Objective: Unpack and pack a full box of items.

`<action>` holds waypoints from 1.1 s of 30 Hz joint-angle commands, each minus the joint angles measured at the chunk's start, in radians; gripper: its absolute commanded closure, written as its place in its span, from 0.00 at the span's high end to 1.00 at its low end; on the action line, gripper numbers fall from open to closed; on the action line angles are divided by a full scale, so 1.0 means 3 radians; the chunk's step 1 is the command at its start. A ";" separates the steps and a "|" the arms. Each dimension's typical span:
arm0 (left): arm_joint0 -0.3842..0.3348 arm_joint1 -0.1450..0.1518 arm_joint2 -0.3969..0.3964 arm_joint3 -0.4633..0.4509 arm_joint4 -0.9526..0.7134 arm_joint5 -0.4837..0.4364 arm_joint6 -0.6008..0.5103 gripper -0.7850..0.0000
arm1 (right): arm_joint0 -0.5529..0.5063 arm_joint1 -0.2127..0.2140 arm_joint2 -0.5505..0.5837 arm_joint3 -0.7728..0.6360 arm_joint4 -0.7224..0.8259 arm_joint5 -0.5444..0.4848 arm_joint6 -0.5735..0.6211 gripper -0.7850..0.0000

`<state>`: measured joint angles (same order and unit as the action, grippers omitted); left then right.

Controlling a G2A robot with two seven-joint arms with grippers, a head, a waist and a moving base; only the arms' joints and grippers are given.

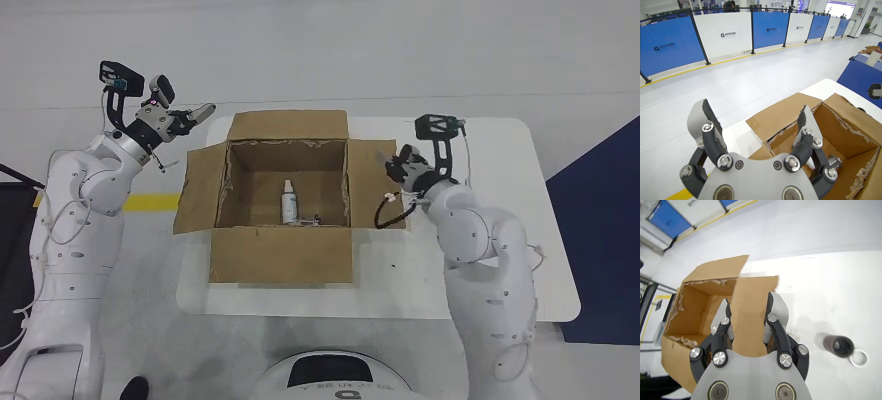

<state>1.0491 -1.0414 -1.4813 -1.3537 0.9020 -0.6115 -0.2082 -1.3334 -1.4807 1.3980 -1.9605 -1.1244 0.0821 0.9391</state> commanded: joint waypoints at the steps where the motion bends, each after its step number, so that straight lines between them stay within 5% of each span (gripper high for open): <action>1: 0.0000 0.0000 0.0000 0.0000 0.0000 0.0000 0.0000 1.00 | 0.0310 -0.0019 -0.0250 0.0290 0.0096 -0.0109 0.0074 0.46; 12: 0.0000 0.0000 0.0000 0.0000 0.0000 0.0000 0.0000 1.00 | 0.1261 -0.0197 -0.1309 0.1603 0.0487 -0.0114 0.0301 0.46; 26: 0.0000 0.0000 0.0000 0.0000 0.0000 0.0000 0.0000 1.00 | 0.1813 -0.0475 -0.2014 0.3024 0.0767 0.0256 0.0095 0.49; 33: 0.0000 0.0000 0.0000 0.0000 0.0000 0.0000 0.0000 1.00 | 0.1954 -0.0599 -0.2235 0.3375 0.0695 0.0421 -0.0146 0.50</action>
<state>1.0491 -1.0414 -1.4813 -1.3537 0.9020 -0.6115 -0.2082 -0.7505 -1.6556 0.7339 -0.9577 -0.9187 0.2085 0.9068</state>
